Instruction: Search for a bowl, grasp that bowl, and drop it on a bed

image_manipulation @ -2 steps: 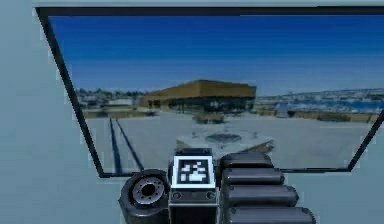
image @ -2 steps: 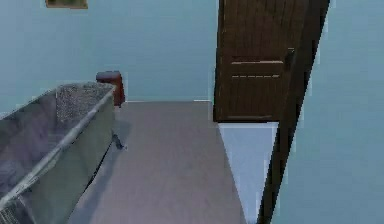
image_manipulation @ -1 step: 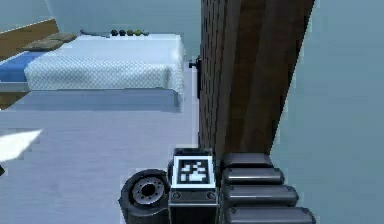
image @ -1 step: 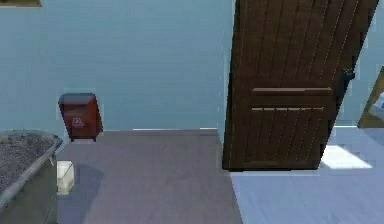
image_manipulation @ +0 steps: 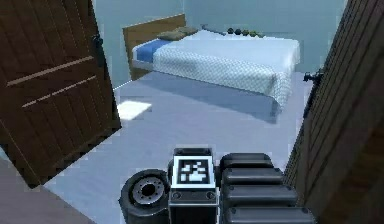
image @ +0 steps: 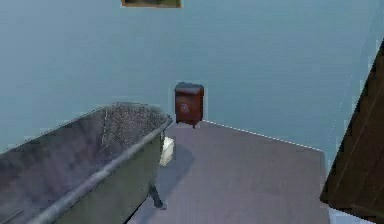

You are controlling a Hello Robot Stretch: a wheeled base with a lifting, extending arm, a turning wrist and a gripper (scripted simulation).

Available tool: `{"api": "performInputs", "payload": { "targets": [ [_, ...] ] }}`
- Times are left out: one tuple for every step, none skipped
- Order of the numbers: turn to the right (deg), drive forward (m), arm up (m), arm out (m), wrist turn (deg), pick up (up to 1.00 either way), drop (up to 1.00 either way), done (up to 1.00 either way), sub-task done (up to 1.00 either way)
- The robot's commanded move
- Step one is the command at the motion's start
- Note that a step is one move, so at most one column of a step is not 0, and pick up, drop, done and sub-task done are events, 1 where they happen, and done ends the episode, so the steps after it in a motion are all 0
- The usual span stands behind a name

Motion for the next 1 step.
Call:
{"api": "performInputs", "payload": {
  "targets": [
    [0.0,0.05,0.00,0.00,0.0,0.00,0.00,0.00,0.00]
  ]
}}
